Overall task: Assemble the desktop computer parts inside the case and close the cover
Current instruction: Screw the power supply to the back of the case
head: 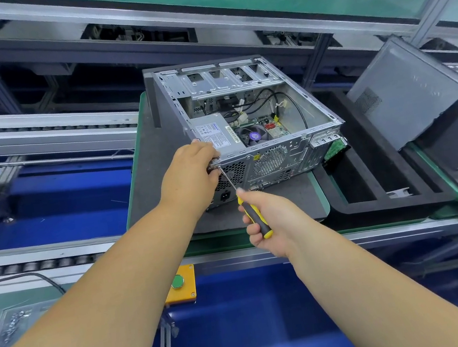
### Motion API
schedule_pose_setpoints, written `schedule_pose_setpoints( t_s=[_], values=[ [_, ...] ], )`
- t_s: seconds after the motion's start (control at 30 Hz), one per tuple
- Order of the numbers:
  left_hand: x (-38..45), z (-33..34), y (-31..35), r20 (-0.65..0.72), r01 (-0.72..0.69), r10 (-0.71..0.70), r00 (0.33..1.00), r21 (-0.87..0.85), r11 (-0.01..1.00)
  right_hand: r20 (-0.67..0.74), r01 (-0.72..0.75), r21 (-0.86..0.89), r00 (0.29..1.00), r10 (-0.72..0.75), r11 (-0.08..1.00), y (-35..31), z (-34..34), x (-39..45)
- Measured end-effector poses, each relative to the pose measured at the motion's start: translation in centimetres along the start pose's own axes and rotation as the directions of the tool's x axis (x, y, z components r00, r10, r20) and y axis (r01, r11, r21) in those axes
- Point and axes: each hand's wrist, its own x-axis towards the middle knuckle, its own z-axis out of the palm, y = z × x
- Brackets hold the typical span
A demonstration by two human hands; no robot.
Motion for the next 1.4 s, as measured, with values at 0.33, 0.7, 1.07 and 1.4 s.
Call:
schedule_pose_setpoints(
  t_s=[0.33,0.7,1.07,1.4],
  values=[
    [-0.1,0.1,0.0,0.000,0.005,-0.005,1.000,-0.005,1.000,-0.032,0.025,-0.142,0.999,-0.029,0.990,-0.3,0.3,-0.3],
    [-0.1,0.3,0.1,0.000,0.016,-0.016,1.000,0.004,1.000,-0.109,0.087,-0.096,0.989,-0.097,0.992,0.2,-0.1,0.1],
    [0.0,0.3,0.0,0.000,0.010,-0.010,1.000,0.002,1.000,-0.023,-0.002,0.030,1.000,0.003,1.000,0.1,0.6,-0.2],
    [0.1,0.3,-0.1,-0.012,0.015,-0.015,1.000,0.001,1.000,-0.102,0.164,-0.217,0.977,-0.189,0.962,0.4,1.3,-0.1]
  ],
)
